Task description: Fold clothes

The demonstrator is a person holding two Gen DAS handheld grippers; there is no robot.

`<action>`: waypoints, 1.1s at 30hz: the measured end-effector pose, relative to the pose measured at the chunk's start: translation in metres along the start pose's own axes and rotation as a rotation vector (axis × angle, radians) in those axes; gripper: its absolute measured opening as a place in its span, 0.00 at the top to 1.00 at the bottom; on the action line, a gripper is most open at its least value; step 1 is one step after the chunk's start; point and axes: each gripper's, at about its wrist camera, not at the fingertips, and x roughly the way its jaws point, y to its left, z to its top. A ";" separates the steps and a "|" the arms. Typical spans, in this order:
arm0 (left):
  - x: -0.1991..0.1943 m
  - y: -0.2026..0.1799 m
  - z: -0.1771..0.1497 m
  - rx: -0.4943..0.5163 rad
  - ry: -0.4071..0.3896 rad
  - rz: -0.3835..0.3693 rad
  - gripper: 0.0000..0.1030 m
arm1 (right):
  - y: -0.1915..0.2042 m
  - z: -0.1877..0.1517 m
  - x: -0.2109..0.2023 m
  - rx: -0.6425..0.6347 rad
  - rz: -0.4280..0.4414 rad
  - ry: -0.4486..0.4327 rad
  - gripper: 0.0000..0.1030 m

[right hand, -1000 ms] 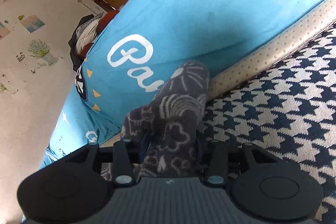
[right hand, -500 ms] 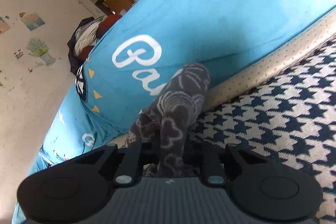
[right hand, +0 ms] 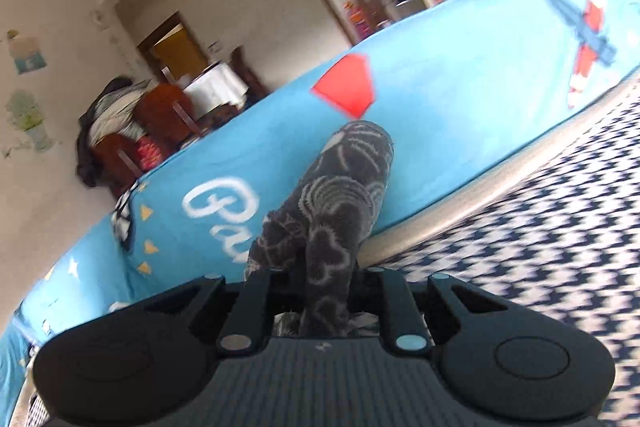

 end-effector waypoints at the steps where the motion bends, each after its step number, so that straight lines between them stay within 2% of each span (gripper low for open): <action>1: -0.001 -0.001 0.001 0.001 -0.008 -0.006 0.04 | -0.008 0.001 -0.009 0.009 -0.028 -0.018 0.84; 8: -0.003 -0.002 0.009 -0.015 -0.042 -0.034 0.04 | -0.067 0.014 -0.067 0.095 -0.232 -0.123 0.84; 18: -0.003 0.002 0.019 -0.061 -0.068 -0.025 0.04 | -0.129 0.010 -0.122 0.190 -0.499 -0.147 0.83; 25: -0.005 0.009 0.017 -0.125 -0.059 -0.043 0.04 | -0.120 0.001 -0.142 0.173 -0.475 -0.099 0.71; 33: -0.009 0.009 0.009 -0.139 -0.058 -0.009 0.04 | -0.110 -0.009 -0.165 0.154 -0.447 -0.045 0.69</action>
